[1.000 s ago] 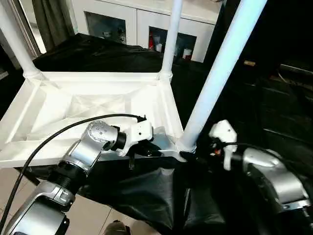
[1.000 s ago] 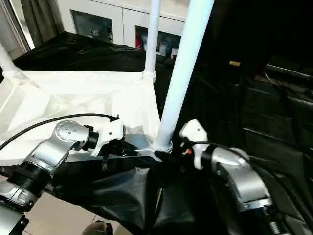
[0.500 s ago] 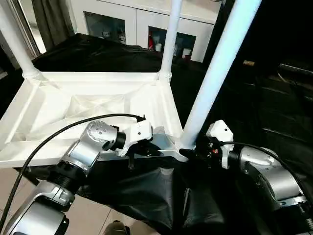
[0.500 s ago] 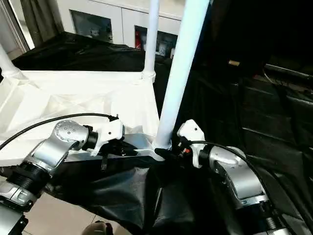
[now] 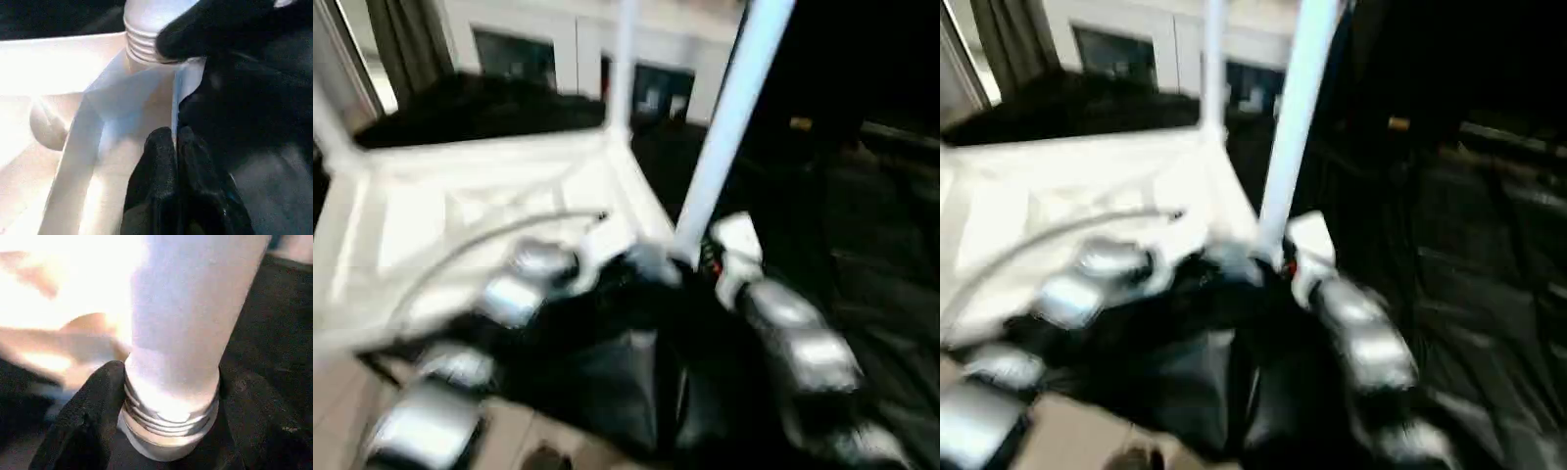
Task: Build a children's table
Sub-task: Rotate leg to tighten
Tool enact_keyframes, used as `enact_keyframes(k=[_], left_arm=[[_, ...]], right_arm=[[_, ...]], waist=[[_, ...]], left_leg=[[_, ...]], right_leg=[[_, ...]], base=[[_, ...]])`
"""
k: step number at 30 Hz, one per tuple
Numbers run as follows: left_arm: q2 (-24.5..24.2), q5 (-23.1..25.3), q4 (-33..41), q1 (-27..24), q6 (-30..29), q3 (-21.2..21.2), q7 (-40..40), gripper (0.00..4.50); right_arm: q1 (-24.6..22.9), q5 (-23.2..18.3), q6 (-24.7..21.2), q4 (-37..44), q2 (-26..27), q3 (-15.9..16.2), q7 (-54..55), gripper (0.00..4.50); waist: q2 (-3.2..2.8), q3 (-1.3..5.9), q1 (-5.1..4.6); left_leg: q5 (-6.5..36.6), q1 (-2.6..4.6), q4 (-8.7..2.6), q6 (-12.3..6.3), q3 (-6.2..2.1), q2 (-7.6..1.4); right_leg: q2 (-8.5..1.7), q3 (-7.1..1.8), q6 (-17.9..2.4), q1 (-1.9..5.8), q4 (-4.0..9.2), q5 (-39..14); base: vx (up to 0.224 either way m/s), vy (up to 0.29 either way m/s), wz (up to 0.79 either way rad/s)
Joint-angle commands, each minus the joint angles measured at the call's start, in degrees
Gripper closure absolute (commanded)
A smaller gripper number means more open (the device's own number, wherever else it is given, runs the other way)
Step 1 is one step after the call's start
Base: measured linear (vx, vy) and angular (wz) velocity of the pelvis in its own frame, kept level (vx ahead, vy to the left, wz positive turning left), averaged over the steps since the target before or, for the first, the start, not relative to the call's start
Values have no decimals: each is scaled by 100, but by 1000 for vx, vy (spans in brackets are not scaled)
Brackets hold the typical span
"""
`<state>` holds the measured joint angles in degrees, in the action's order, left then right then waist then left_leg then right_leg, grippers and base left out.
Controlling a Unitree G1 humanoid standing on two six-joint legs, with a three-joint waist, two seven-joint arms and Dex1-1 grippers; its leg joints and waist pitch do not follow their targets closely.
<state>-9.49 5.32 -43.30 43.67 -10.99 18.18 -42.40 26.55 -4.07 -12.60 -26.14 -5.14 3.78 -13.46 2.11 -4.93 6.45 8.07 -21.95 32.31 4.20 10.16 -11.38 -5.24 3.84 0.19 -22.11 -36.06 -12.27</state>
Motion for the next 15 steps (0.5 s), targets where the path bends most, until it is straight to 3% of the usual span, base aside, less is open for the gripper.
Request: enact_keyframes(k=[1, 4, 6, 8, 15], left_arm=[[119, 24, -299, 99, -120, -203, 756, 450], [396, 125, -680, 325, -29, -173, 1080, 450], [468, 161, -804, 397, 29, -176, 1127, 450], [461, 203, -817, 418, 151, -106, 888, 450], [72, 178, -501, 140, 284, 223, -317, 450]], right_arm=[[-114, 108, -170, -436, 129, 144, 237, 178], [198, 70, 3, -747, 502, 137, 423, 178], [290, 86, 103, -834, 594, 121, 458, 178], [377, -62, 300, -813, 671, -77, 412, 116], [267, -145, 341, -271, 106, -98, -204, 73]], waist=[[-33, 332, -35], [-81, 349, -37], [-67, 362, -33], [-71, 387, -22], [-87, 429, -10]], left_leg=[[2329, 169, -432, 341, -115, -171], [2190, 156, -438, 225, -103, -162], [2104, 134, -445, 214, -102, -159], [1987, 130, -446, 137, -99, -171], [1546, 104, -429, -12, -83, -178]], right_leg=[[-368, -268, -840, 84, 630, -2157], [-343, -282, -856, 95, 612, -1718], [-348, -279, -830, 125, 619, -1647], [-355, -281, -883, 149, 601, -1380], [-343, -264, -1043, 209, 556, -754]], base=[[0, 0, 0], [0, 0, 0], [0, 0, 0], [0, 0, 0], [0, 0, 0]])
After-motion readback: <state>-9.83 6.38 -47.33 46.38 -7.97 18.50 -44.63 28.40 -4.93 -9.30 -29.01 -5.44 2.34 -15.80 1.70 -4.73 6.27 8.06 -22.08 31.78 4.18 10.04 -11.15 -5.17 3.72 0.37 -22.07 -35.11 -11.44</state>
